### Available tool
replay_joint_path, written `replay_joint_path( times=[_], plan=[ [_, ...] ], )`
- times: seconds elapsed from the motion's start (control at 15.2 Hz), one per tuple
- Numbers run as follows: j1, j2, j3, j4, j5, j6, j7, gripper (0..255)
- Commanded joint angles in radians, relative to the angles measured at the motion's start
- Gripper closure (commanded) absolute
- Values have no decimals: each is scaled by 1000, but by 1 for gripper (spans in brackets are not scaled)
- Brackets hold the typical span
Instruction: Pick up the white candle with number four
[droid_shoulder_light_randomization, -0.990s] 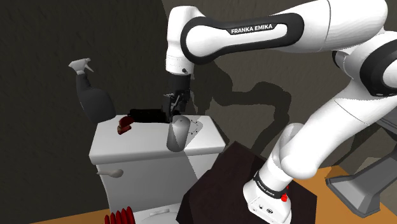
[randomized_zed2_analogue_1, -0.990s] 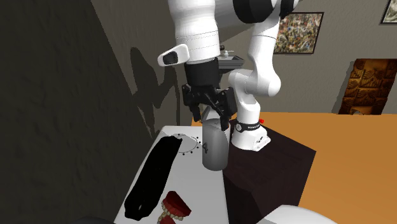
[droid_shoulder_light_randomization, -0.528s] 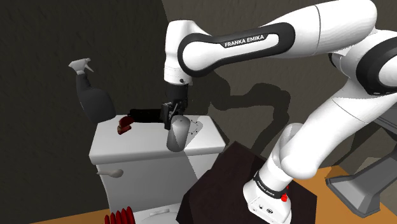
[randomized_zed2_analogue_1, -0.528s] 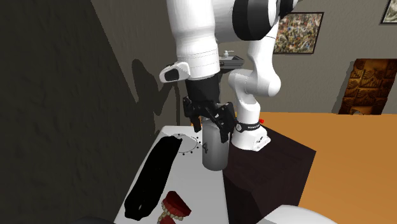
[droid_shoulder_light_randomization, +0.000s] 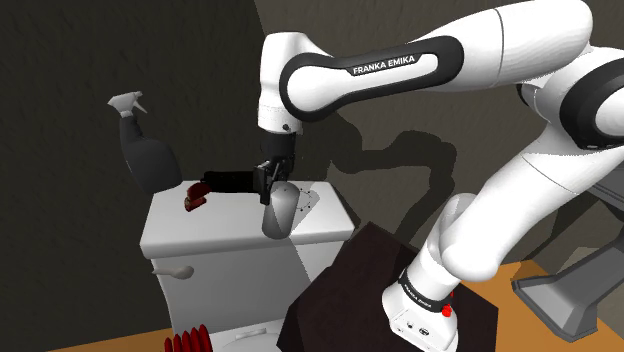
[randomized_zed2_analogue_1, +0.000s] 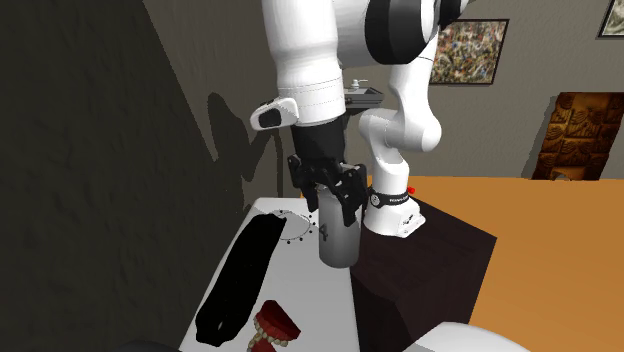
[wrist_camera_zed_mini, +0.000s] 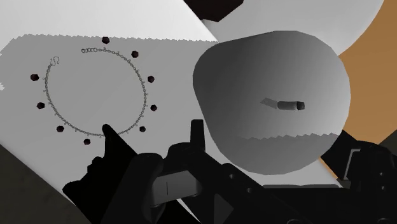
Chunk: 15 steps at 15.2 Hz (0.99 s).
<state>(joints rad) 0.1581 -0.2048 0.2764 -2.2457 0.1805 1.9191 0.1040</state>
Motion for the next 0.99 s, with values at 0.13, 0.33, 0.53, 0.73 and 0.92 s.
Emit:
replay_joint_path(
  times=[0.13, 0.33, 0.53, 0.73, 0.92],
  plan=[
    [0, -3, 0, 9, 0, -14, 2, 255],
    [0, -14, -3, 39, 0, -55, 5, 255],
    [-1, -24, -6, 70, -1, -96, 7, 255],
    [-2, -32, -9, 103, -2, -136, 11, 255],
    [-3, -38, -11, 138, -3, -177, 14, 255]
  ],
)
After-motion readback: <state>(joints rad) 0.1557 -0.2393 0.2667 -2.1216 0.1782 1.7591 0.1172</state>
